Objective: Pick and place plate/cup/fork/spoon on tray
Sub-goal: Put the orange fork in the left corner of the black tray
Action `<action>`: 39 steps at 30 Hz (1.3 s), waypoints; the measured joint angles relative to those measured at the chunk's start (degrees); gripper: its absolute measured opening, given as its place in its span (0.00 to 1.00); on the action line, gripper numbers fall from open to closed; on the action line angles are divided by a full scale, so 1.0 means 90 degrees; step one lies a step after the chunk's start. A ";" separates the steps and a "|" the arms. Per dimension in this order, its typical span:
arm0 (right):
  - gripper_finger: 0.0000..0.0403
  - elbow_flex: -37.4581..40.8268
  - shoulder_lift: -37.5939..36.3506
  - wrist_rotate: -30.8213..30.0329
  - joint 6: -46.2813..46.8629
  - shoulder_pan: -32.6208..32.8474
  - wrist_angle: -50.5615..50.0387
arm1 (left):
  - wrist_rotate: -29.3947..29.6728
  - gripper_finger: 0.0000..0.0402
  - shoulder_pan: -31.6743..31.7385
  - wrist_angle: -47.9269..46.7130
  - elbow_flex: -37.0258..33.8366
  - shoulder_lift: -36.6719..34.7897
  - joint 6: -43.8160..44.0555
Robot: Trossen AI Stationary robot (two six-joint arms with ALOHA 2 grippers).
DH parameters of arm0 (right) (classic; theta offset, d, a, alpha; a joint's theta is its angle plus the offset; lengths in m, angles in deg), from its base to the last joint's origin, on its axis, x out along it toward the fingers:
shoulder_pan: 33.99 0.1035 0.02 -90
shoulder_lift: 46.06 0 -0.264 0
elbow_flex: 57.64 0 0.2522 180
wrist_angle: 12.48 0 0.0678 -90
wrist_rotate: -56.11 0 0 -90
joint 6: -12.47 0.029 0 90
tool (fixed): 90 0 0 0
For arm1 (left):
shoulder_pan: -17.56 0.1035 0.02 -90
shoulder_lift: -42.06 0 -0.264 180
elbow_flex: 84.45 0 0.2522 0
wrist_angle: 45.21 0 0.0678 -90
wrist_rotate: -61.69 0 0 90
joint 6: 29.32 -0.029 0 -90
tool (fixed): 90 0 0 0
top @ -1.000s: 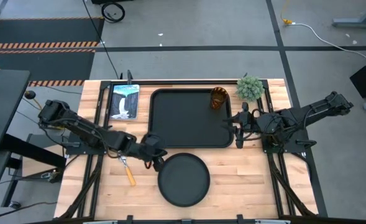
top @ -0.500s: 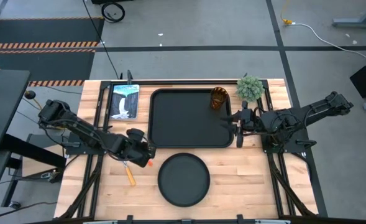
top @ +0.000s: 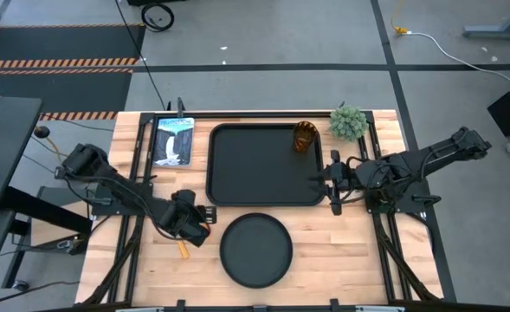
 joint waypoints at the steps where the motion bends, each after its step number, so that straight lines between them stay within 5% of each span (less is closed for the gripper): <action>1: 0.29 -0.0002 0.0022 -0.0002 0.0000 0.0018 0.0041 | -0.0125 0.28 -0.0010 -0.0028 0.0030 0.0115 0.0116; 11: 0.29 0.0229 0.0034 -0.0001 -0.0034 0.0143 0.0179 | -0.0657 0.28 0.0058 -0.0783 0.0778 0.1198 0.0667; 25: 0.29 0.0253 0.0034 0.0007 -0.0236 0.0143 0.0627 | -0.0917 0.45 0.0089 -0.0951 0.0512 0.1347 0.1311; 39: 0.29 0.0253 0.0034 0.0012 -0.0219 0.0143 0.0638 | -0.1410 0.31 0.0381 -0.0527 0.0311 0.1317 0.0457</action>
